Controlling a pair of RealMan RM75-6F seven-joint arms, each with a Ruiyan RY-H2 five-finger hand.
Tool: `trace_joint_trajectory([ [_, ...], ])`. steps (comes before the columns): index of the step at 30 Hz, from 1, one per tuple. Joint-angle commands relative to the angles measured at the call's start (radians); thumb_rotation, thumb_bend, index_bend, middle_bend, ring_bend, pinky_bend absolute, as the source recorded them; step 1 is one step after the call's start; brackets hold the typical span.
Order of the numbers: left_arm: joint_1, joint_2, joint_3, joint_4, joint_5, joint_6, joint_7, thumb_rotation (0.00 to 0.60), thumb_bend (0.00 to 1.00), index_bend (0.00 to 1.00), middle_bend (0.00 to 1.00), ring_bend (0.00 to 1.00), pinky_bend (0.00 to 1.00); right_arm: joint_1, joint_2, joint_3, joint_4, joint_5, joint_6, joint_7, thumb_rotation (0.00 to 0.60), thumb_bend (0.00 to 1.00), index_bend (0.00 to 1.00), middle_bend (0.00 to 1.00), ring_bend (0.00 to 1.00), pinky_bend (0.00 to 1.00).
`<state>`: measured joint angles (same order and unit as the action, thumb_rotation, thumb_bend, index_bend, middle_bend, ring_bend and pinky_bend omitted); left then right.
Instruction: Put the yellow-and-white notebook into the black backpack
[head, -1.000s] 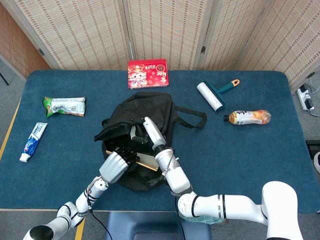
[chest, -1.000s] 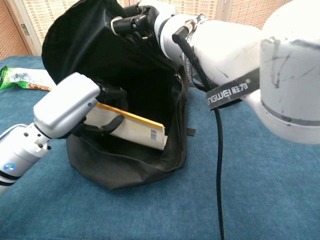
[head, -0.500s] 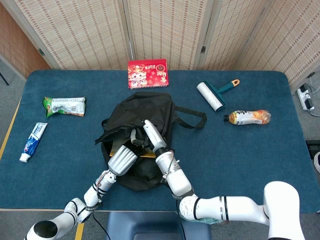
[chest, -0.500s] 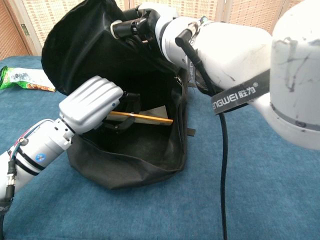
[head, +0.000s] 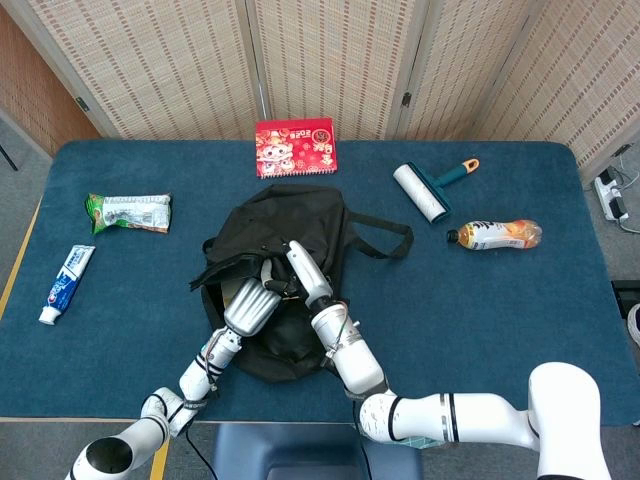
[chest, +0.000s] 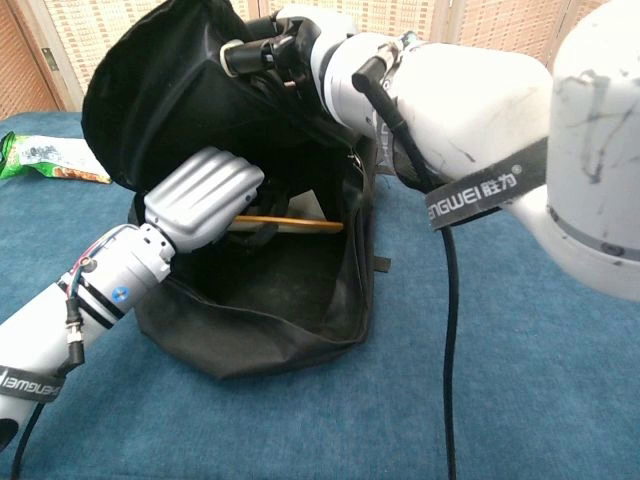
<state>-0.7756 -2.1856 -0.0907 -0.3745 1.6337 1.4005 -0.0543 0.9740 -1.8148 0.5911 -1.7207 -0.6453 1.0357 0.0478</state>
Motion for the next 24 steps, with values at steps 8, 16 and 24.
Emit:
trace_joint_trajectory([
  [8,-0.044,-0.029,-0.026,0.019,-0.050,-0.082,0.054,0.600,0.52,0.74,0.74,0.66,0.68,-0.004,0.002,-0.006,-0.004,-0.003,-0.009,0.014,0.600,0.79,0.73,0.47,0.39,0.35],
  [16,-0.071,-0.021,-0.035,-0.030,-0.082,-0.179,0.082,0.600,0.52,0.73,0.74,0.66,0.68,-0.012,0.012,-0.009,-0.011,0.004,-0.015,0.022,0.600,0.78,0.73,0.47,0.39,0.36],
  [24,-0.091,0.004,-0.098,-0.088,-0.162,-0.268,0.107,0.600,0.48,0.70,0.72,0.65,0.68,-0.019,0.024,-0.012,-0.012,0.003,-0.019,0.029,0.600,0.78,0.73,0.47,0.38,0.36],
])
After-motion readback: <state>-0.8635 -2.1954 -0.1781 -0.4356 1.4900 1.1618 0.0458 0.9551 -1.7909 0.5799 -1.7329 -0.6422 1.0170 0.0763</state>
